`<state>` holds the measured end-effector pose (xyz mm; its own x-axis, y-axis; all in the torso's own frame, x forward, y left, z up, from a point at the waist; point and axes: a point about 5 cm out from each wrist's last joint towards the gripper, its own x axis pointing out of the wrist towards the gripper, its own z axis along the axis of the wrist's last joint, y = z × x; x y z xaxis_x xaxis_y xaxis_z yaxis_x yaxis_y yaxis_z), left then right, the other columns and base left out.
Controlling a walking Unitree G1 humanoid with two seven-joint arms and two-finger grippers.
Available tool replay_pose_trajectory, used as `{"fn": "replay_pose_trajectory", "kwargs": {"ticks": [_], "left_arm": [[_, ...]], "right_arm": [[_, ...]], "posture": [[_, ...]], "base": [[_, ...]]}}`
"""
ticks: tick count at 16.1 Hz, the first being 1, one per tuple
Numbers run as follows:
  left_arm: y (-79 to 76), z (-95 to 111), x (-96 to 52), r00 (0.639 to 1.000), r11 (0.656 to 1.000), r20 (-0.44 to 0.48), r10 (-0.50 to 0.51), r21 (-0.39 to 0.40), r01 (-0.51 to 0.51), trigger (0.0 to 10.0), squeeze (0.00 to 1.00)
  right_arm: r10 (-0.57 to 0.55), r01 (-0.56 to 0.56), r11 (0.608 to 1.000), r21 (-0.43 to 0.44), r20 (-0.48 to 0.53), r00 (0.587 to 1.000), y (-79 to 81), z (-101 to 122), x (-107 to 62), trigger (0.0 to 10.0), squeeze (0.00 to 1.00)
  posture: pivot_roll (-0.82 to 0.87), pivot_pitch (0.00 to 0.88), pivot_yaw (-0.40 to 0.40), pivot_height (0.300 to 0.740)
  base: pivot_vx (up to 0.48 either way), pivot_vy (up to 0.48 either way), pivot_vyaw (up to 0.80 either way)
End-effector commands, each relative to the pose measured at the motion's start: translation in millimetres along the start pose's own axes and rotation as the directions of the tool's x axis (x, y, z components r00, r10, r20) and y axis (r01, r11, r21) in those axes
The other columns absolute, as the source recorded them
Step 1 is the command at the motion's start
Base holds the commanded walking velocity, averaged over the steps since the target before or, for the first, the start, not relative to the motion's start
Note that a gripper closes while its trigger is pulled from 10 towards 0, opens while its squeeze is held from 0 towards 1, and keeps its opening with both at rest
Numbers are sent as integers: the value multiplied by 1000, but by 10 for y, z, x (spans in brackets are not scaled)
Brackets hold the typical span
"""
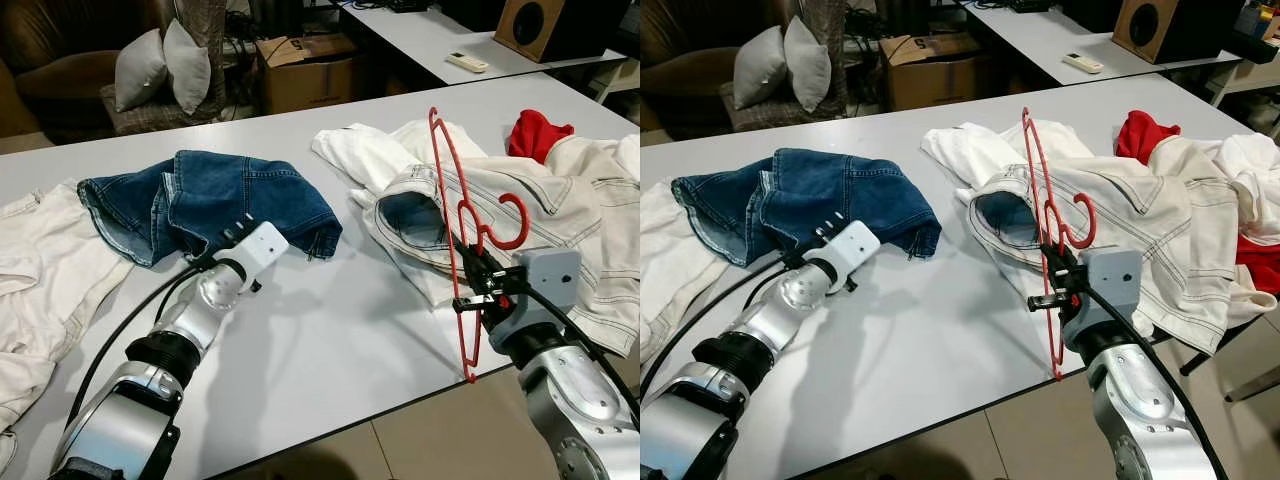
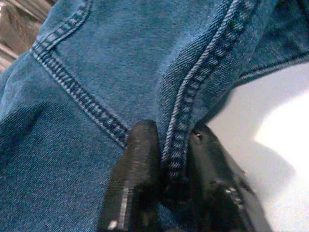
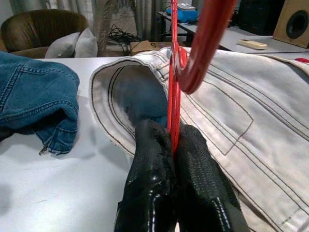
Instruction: Hang hanger
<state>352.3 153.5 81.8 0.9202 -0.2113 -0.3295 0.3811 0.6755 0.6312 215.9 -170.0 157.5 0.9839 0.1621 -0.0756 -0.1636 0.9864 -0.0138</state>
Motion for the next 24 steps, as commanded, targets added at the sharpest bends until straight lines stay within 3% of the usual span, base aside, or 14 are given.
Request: {"fn": "replay_pose_trajectory", "kwargs": {"ticks": [1,6,10,11,13,14,16,17,18,19,20,21,22,24], "left_arm": [[37,10,-2,1000,1000,10,-11,-22,11,0,0],[336,210,-86,966,952,121,-228,-178,247,0,0],[977,649,-322,901,903,309,-303,-210,376,0,0],[1091,807,-414,859,871,392,-329,-224,436,0,0],[1242,1151,-651,705,764,610,-362,-239,599,0,0],[1303,1233,-678,678,745,664,-316,-268,610,0,0],[1511,1461,-787,585,654,795,-163,-357,667,0,0],[1627,1558,-867,515,581,855,-66,-387,716,0,0],[1780,1603,-932,442,466,892,91,-431,773,0,0],[1839,1515,-880,496,410,852,171,-519,750,0,0],[1784,1320,-739,644,424,749,158,-640,641,0,0],[1715,1211,-669,719,461,685,116,-678,572,0,0],[1542,1015,-572,826,511,564,22,-716,475,0,0],[1396,933,-557,865,544,501,-32,-717,435,0,0]], "right_arm": [[10,-10,1000,-13,18,1000,11,29,20,10000,0],[25,-27,999,22,75,997,42,109,60,10000,0],[39,-45,998,47,133,990,5,206,95,10000,0],[31,-41,997,63,146,989,-10,220,97,10000,0],[15,-36,993,113,184,983,-19,264,100,10000,0],[12,-36,992,121,192,981,-21,274,101,10000,0],[4,-35,989,141,216,976,-31,303,100,10000,0],[-4,-32,988,153,230,973,-36,320,95,10000,0],[-15,-26,986,166,242,970,-47,336,87,10000,0],[-26,-18,985,174,247,969,-61,341,83,10000,0],[-35,-11,983,181,248,968,-72,340,79,10000,0],[-37,-9,983,183,247,968,-74,338,79,10000,0],[-35,-11,982,186,242,970,-70,326,83,10000,0],[-25,-19,982,187,232,972,-53,305,89,10000,0]], "posture": [[-44,13,13,740],[-29,12,15,740],[-11,7,19,740],[-8,7,18,740],[-6,6,19,740],[-6,6,19,740],[-6,8,21,740],[-6,8,24,740],[-5,9,27,740],[-5,9,28,740],[-3,11,27,740],[-3,11,27,740],[-2,13,25,740],[0,18,22,740]], "base": [[0,0,0],[0,0,0],[0,0,0],[0,0,0],[0,0,0],[0,0,0],[0,0,0],[0,0,0],[0,0,0],[0,0,0],[0,0,0],[0,0,0],[0,0,0],[0,0,0]]}}
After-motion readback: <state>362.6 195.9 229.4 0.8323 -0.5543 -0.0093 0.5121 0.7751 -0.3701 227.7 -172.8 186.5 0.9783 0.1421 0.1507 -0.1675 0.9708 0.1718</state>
